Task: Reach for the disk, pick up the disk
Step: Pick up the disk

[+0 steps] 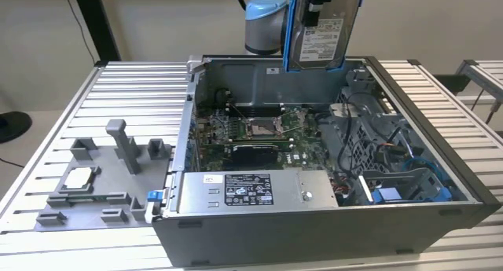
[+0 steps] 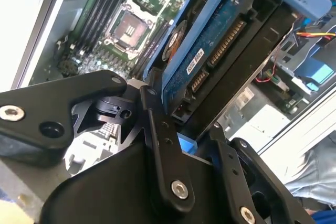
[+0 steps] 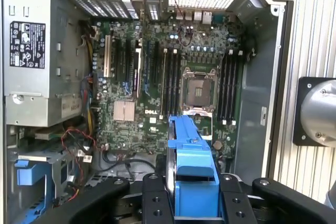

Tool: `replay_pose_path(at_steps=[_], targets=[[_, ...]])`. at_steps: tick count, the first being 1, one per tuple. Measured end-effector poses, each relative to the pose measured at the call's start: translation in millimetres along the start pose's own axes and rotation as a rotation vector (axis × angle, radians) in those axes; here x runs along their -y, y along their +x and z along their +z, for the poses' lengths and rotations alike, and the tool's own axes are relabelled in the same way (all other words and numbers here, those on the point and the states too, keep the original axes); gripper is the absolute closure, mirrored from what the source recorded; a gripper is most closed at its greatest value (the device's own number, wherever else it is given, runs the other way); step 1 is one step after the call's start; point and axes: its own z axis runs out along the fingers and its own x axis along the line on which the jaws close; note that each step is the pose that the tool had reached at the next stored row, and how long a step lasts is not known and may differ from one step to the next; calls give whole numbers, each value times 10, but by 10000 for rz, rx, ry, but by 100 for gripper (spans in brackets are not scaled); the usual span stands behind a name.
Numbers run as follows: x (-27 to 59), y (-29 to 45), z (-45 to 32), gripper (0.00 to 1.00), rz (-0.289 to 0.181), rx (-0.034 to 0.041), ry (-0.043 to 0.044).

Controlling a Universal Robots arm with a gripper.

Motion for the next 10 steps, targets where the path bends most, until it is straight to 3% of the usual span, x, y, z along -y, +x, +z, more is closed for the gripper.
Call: replay_pose_path(at_steps=[10], targets=[[282, 11, 5, 100, -1, 2, 6]])
